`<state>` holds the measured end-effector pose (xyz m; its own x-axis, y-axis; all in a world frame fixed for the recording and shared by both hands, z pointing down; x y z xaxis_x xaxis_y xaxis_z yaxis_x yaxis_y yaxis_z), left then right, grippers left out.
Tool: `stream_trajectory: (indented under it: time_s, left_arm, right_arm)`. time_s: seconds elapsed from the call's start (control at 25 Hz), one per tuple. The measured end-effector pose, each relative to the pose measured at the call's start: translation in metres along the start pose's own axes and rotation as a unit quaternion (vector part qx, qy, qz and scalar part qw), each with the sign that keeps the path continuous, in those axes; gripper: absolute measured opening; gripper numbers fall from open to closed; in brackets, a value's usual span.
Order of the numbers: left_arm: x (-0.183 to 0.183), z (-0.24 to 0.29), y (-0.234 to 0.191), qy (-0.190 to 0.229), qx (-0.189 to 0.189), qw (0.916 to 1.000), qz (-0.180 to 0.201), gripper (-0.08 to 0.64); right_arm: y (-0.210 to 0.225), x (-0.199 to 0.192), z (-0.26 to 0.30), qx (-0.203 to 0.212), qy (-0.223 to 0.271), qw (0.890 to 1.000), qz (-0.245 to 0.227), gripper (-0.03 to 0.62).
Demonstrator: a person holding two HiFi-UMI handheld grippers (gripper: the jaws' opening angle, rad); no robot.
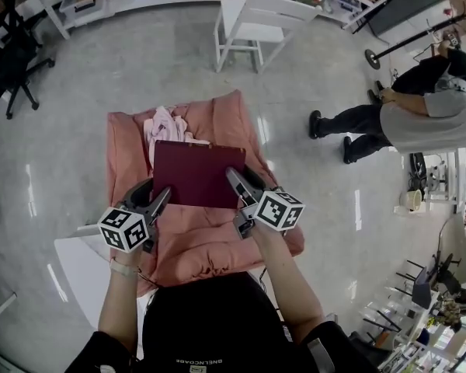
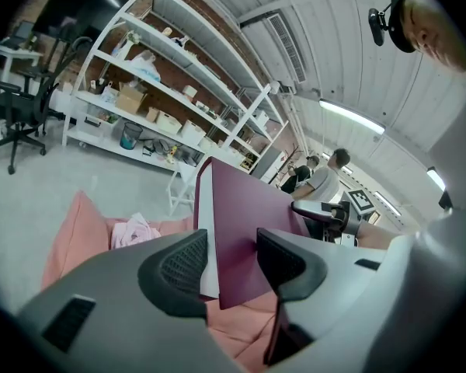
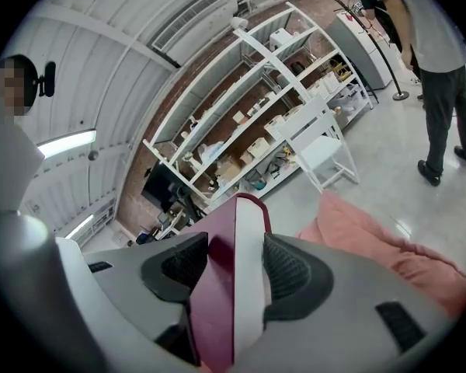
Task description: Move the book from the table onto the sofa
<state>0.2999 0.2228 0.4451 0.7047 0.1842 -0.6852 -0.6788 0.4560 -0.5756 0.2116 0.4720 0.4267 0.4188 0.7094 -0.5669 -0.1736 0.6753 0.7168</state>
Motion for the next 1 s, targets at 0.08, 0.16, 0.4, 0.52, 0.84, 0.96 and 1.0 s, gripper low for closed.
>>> stream_trajectory:
  time_s: [0.08,0.16,0.4,0.52,0.84,0.96,1.0]
  left_arm:
    - [-0.002,0.007,-0.008,-0.006,0.0,1.0,-0.002,0.207]
    - [-0.006,0.013,-0.014,-0.011,0.001,0.9999,-0.007,0.207]
    - [-0.019,0.031,-0.042,-0.028,0.002,0.9992,-0.028,0.207]
    - [-0.03,0.041,-0.054,-0.036,0.005,0.9987,-0.037,0.207]
    - [-0.051,0.06,-0.098,-0.058,0.017,0.9965,-0.057,0.206]
    - [-0.064,0.069,-0.112,-0.068,0.019,0.9953,-0.066,0.204]
    - [-0.067,0.072,-0.117,-0.07,0.021,0.995,-0.068,0.204]
  right_arm:
    - [0.006,-0.002,0.007,-0.004,-0.004,1.0,0.002,0.247]
    - [0.013,-0.005,0.013,-0.01,-0.006,1.0,0.005,0.247]
    - [0.032,-0.016,0.04,-0.029,-0.019,0.999,0.013,0.247]
    - [0.045,-0.024,0.049,-0.037,-0.031,0.999,0.017,0.247]
    - [0.076,-0.049,0.093,-0.055,-0.056,0.996,0.036,0.247]
    - [0.09,-0.06,0.105,-0.063,-0.065,0.995,0.042,0.247]
    - [0.096,-0.064,0.11,-0.065,-0.068,0.995,0.045,0.247]
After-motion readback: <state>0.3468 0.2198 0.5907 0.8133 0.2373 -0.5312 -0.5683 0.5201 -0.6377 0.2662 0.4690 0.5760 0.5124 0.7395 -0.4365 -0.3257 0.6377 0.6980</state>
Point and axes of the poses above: the fingertips, and each gripper's own axes: z forward along the fingers, y to its right, x out of its top, the point moved 6 cm from there along -z, backward along the fingers
